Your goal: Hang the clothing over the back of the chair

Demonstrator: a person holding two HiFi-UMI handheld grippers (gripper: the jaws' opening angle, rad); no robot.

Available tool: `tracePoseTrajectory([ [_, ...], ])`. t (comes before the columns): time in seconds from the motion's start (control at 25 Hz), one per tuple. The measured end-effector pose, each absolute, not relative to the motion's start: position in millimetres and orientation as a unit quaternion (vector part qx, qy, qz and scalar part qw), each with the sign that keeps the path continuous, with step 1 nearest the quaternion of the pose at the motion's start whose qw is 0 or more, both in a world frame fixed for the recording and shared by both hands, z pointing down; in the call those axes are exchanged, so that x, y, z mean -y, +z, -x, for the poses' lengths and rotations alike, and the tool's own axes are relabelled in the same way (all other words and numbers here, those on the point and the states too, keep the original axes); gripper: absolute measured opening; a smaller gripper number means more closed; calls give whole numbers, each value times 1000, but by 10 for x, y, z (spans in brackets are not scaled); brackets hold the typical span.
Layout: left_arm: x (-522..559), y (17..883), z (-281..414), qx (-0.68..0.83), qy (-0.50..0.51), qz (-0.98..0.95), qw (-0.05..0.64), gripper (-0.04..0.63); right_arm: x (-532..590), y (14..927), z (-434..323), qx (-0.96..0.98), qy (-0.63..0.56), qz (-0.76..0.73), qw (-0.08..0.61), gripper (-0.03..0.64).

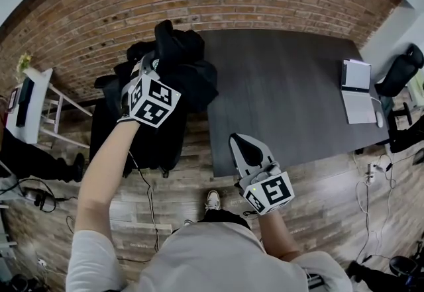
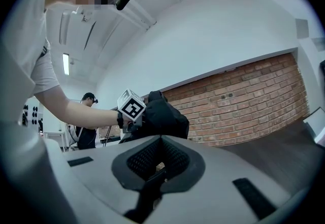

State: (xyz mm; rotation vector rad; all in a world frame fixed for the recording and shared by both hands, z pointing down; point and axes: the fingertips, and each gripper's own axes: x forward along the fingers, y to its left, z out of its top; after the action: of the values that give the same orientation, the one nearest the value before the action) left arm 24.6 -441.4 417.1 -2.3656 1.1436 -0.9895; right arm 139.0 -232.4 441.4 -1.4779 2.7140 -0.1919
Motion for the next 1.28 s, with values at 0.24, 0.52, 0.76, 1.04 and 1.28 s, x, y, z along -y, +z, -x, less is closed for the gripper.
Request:
tracePoseTrajectory([
  [0.24, 4375, 4306, -390, -377, -371, 837, 145, 331, 2363, 4434, -1383, -878, -67, 474, 25, 18],
  [0.52, 4365, 4429, -426, -360, -380, 841, 138, 384, 2369, 4455, -1304, -880, -68, 469, 21, 18],
  [0.76, 4279, 4550, -550, -337, -413, 825, 188, 417, 2368, 4418, -1319, -879, -66, 472, 19, 18],
  [1.04, 4199, 4622, -592, -316, -453, 796, 246, 454, 2383, 4455, -1302, -877, -70, 475, 21, 18],
  [1.28, 4126, 4726, -626, -290, -478, 774, 299, 472, 2408, 4434, -1285, -876, -70, 477, 25, 18],
])
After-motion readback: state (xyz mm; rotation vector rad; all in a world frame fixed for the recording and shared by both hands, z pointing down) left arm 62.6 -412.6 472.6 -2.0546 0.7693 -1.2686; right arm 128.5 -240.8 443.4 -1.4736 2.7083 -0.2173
